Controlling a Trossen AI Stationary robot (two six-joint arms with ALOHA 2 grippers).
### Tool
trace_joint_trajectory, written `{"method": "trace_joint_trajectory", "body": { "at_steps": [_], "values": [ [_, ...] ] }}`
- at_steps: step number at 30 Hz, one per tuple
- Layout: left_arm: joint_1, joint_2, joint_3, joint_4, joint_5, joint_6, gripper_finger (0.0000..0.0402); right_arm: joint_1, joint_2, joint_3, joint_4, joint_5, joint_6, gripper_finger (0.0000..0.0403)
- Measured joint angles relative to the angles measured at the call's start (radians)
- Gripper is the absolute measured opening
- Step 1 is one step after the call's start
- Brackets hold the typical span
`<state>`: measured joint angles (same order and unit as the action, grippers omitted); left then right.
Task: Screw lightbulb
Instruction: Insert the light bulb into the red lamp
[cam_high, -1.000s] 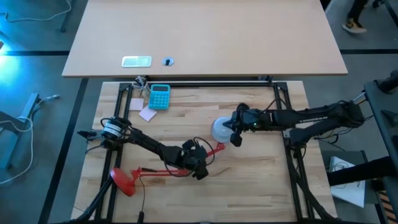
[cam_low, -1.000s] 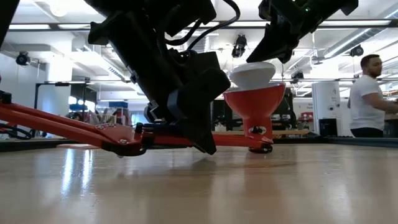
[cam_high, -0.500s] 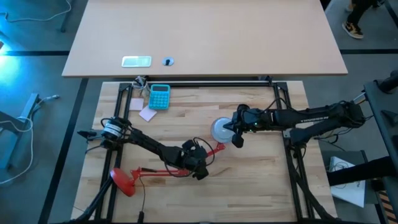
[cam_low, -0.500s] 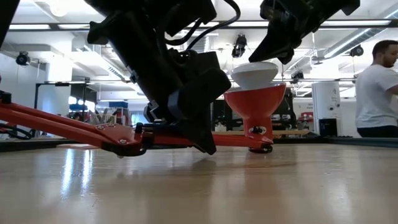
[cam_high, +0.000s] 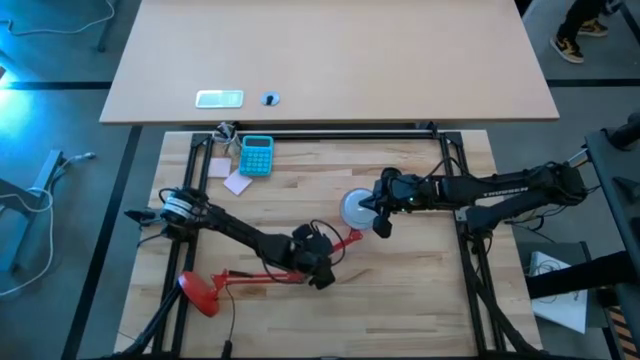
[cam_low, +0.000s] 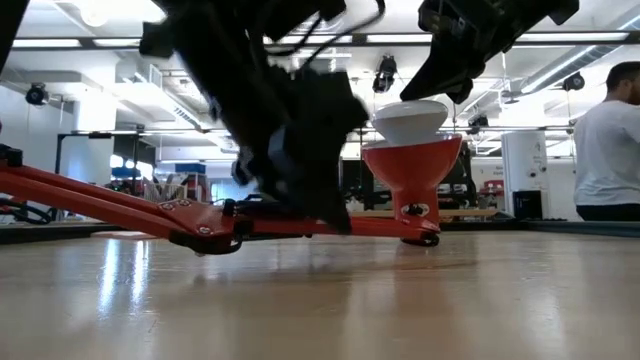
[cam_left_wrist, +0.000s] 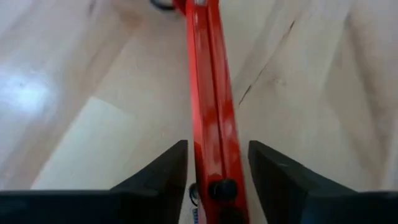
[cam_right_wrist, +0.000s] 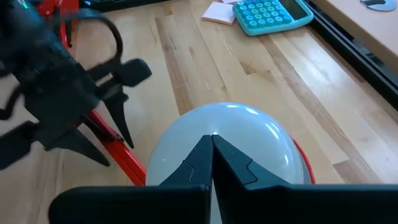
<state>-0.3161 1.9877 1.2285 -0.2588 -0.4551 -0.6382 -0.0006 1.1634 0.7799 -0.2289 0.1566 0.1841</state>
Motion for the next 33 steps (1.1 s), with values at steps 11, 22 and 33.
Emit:
{"method": "trace_joint_trajectory", "body": {
  "at_steps": [11,22,33],
  "values": [
    [0.034,-0.091,0.001,0.151,-0.112,-0.007,0.0240,0.000,-0.016,-0.001,-0.003,0.000,0.003,0.0000],
    [0.131,-0.087,-0.001,0.312,-0.189,0.059,0.0242,0.000,-0.016,-0.001,-0.005,0.000,0.006,0.0000],
    [0.143,-0.086,0.014,0.343,-0.185,0.107,0.0242,0.000,-0.016,-0.001,-0.005,0.000,0.005,0.0000]
  ]
}}
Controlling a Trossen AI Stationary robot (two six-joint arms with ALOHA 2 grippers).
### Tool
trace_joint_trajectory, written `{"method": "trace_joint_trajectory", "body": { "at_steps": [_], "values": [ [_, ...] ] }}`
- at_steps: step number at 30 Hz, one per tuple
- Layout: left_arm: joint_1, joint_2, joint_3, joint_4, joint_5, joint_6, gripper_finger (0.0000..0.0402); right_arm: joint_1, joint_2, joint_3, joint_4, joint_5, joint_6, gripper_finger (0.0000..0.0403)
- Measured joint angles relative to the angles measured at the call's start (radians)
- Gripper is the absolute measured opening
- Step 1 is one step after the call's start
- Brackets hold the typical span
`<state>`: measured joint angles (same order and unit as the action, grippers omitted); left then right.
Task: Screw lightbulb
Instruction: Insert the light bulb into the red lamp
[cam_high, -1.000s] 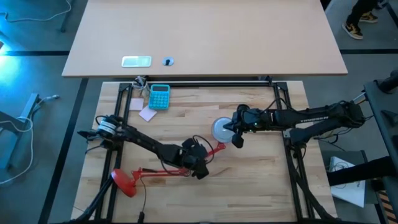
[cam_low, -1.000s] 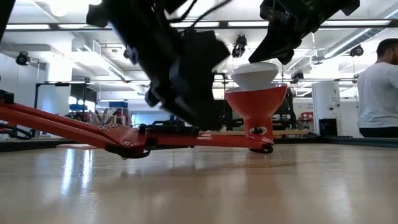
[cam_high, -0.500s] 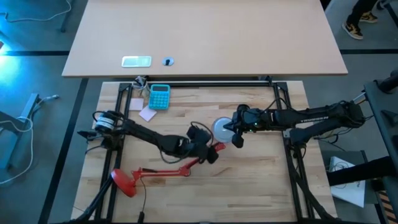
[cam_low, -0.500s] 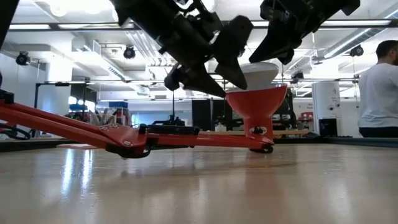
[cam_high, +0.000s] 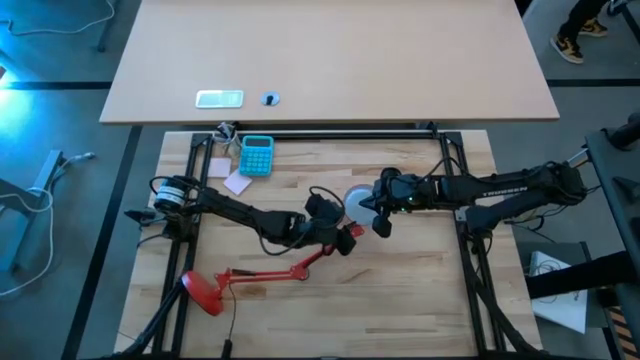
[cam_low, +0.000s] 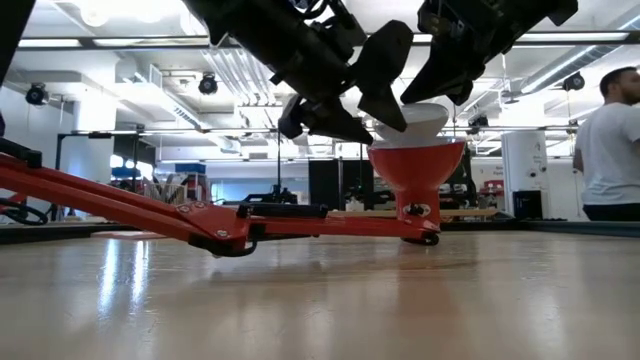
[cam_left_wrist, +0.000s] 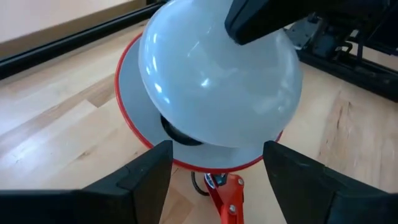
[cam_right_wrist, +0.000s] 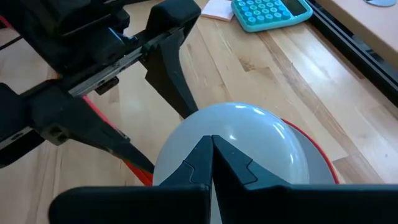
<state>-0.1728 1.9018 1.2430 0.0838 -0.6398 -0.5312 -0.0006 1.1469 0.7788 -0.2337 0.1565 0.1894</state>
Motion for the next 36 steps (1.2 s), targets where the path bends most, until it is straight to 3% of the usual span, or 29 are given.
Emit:
{"method": "trace_joint_trajectory", "body": {
  "at_steps": [11,23,28,36],
  "values": [
    [0.012,0.000,0.000,-0.004,-0.013,0.000,0.0242,0.000,-0.017,-0.001,-0.002,0.002,0.028,0.0000],
    [0.014,-0.001,0.000,-0.003,-0.016,-0.001,0.0242,-0.029,-0.149,-0.002,-0.069,0.010,0.064,0.0000],
    [0.014,-0.001,0.000,-0.003,-0.006,-0.001,0.0242,-0.107,-0.131,-0.002,-0.138,0.087,0.064,0.0000],
    [0.019,-0.002,0.000,0.004,0.014,0.047,0.0242,-0.142,-0.063,-0.002,-0.167,0.026,0.072,0.0000]
  ]
}}
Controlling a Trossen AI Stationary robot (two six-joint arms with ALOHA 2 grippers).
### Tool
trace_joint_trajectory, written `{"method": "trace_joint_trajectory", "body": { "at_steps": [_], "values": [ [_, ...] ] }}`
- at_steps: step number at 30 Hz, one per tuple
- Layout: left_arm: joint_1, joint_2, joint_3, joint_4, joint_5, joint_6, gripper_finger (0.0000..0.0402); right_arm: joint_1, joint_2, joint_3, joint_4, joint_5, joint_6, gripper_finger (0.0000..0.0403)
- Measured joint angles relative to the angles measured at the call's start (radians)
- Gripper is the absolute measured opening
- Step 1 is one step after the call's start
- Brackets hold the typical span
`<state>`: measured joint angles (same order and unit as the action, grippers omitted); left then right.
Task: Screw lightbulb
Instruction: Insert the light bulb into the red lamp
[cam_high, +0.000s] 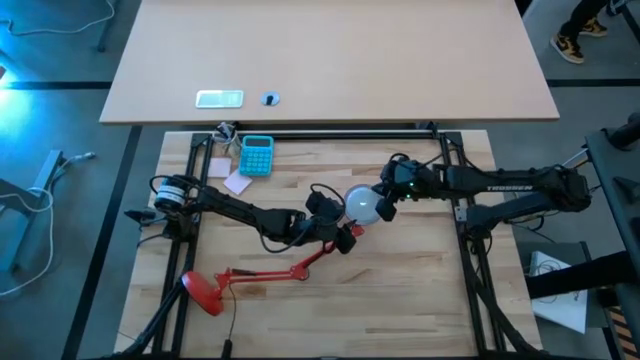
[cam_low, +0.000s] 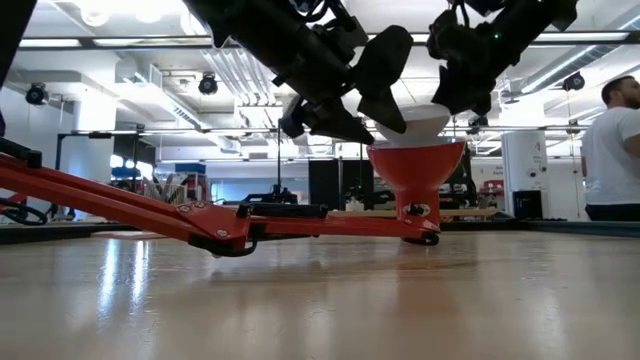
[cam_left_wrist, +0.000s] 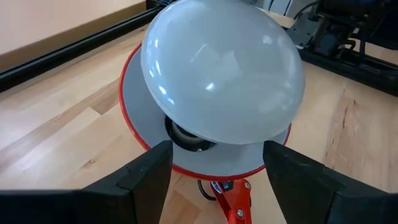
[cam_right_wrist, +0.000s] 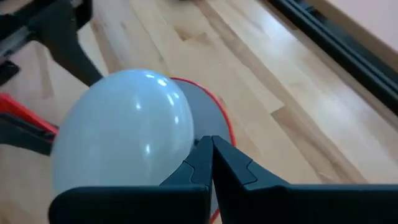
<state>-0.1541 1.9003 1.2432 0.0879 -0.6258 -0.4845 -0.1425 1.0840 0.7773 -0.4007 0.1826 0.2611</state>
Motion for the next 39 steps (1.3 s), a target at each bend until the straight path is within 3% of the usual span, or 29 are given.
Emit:
{"method": "trace_joint_trajectory", "body": {
  "at_steps": [14,39],
  "values": [
    [0.059,-0.003,0.059,-0.141,0.067,0.065,0.0242,-0.001,-0.012,0.001,-0.061,-0.072,0.029,0.0000],
    [0.091,-0.009,0.058,-0.185,0.091,0.131,0.0236,0.032,-0.011,0.001,-0.122,-0.150,0.089,0.0000]
  ]
}}
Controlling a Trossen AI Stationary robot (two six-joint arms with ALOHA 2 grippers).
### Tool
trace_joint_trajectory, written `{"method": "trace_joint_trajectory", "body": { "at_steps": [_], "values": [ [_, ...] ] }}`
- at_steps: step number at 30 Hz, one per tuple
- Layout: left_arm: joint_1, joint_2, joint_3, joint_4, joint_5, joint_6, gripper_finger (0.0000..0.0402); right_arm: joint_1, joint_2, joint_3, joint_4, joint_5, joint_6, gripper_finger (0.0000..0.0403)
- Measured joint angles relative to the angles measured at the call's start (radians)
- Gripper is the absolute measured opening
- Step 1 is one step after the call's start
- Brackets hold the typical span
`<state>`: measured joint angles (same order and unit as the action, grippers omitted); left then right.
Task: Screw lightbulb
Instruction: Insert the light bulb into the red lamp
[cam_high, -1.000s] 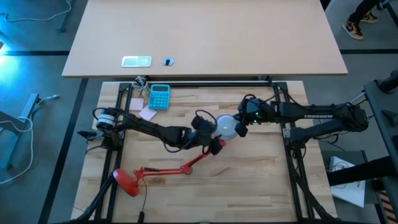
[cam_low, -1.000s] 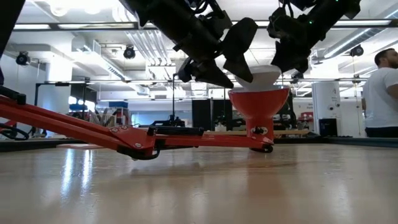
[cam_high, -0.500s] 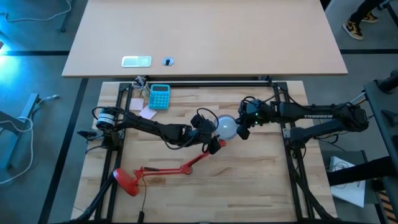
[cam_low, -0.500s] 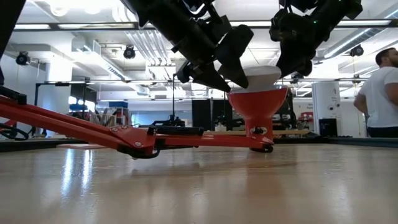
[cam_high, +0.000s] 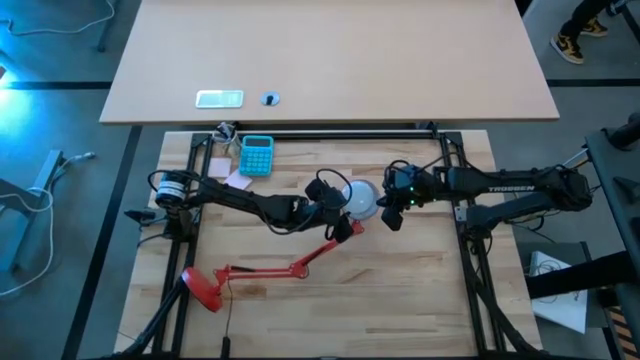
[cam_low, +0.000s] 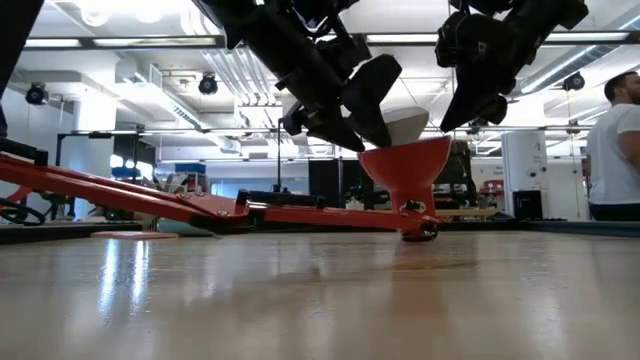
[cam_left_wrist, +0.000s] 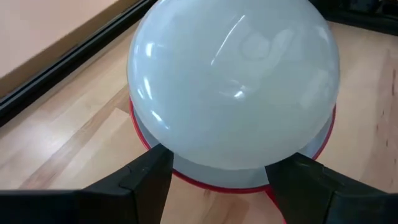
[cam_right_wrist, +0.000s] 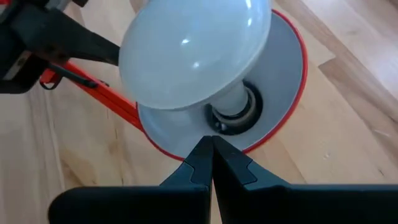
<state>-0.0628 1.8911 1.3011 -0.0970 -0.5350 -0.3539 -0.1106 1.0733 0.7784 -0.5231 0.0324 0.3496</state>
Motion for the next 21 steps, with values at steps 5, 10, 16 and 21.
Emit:
{"method": "trace_joint_trajectory", "body": {
  "at_steps": [5,10,16,21],
  "values": [
    [-0.002,-0.010,0.000,-0.011,0.020,0.002,0.0228,-0.005,-0.021,0.001,-0.006,0.036,-0.002,0.0000],
    [-0.004,-0.011,0.000,-0.015,0.025,0.001,0.0222,-0.020,-0.038,0.043,0.001,0.099,-0.058,0.0000],
    [-0.005,-0.012,0.000,-0.014,0.028,-0.002,0.0219,-0.053,-0.014,0.055,0.096,0.109,-0.135,0.0000],
    [-0.005,-0.012,0.000,-0.012,0.029,-0.003,0.0219,-0.060,0.027,0.055,0.109,0.102,-0.147,0.0000]
  ]
}}
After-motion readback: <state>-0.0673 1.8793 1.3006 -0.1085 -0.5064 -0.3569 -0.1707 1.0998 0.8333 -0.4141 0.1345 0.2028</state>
